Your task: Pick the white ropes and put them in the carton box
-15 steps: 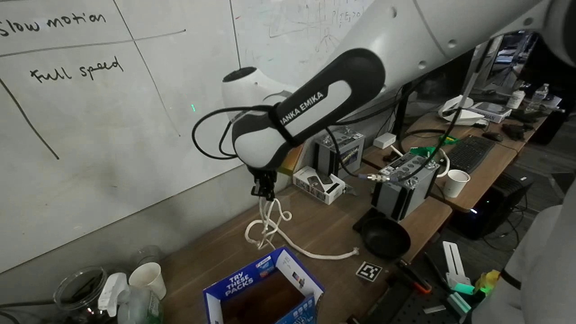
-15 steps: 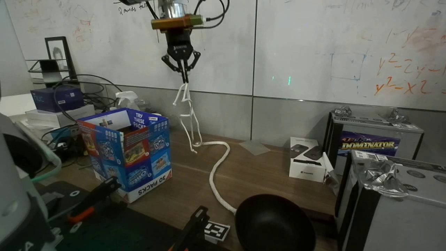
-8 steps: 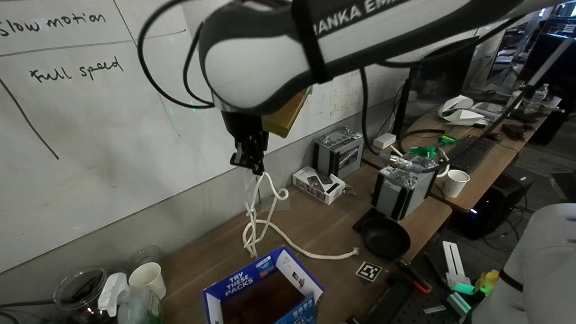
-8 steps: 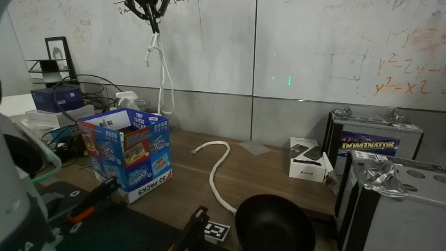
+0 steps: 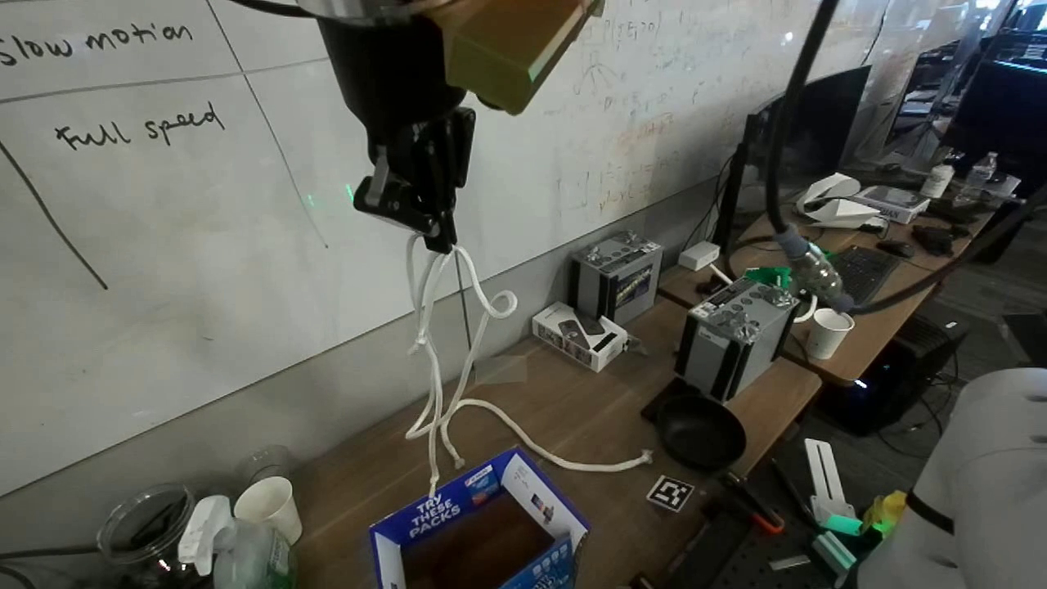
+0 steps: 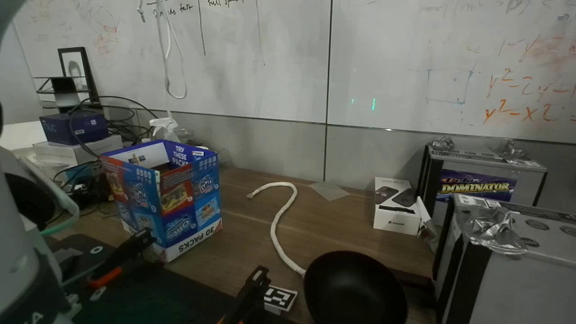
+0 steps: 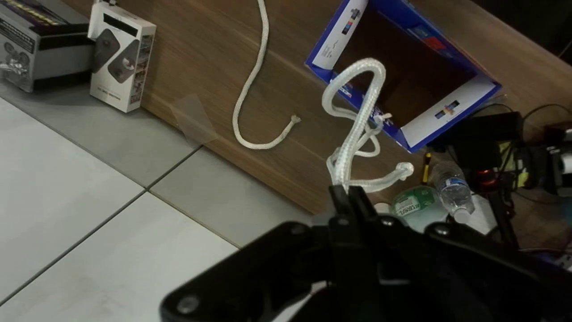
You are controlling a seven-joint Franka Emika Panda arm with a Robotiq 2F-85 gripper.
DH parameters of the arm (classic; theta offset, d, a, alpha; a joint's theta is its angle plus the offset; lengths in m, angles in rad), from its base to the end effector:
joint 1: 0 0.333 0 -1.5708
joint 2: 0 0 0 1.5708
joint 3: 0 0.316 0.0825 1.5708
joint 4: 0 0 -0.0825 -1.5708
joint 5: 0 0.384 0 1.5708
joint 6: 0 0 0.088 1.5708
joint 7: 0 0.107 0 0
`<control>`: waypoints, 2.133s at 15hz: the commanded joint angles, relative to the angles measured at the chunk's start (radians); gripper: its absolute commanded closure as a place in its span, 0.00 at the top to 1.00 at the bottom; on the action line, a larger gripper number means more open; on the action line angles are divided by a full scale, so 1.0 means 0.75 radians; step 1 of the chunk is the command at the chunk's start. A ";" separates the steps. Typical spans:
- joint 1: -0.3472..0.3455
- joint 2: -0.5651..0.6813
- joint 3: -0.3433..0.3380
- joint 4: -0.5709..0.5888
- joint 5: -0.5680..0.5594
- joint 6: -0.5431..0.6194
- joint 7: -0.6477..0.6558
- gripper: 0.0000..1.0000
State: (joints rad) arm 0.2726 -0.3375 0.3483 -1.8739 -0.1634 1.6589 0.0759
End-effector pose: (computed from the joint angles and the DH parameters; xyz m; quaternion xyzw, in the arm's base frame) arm 0.3681 0.2776 0.6512 0.9535 0.2632 0.0943 0.1128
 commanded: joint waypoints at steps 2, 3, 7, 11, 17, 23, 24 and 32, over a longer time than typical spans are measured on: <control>0.003 0.031 0.009 0.026 0.012 -0.093 0.009 0.03; 0.004 0.034 0.009 0.012 0.013 -0.092 0.012 0.03; 0.005 0.090 -0.013 -0.018 0.049 -0.118 -0.014 0.02; 0.002 0.119 -0.036 -0.062 0.108 -0.161 -0.018 0.02; -0.002 0.133 -0.087 -0.151 0.190 -0.139 -0.078 0.01; 0.006 0.155 -0.121 -0.230 0.335 -0.103 -0.219 0.01; 0.011 0.165 -0.121 -0.243 0.357 -0.077 -0.263 0.01; 0.014 0.281 -0.125 -0.238 0.468 0.066 -0.577 0.02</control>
State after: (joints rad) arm 0.2751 -0.1516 0.2656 -2.0646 0.1529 1.6890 -0.2835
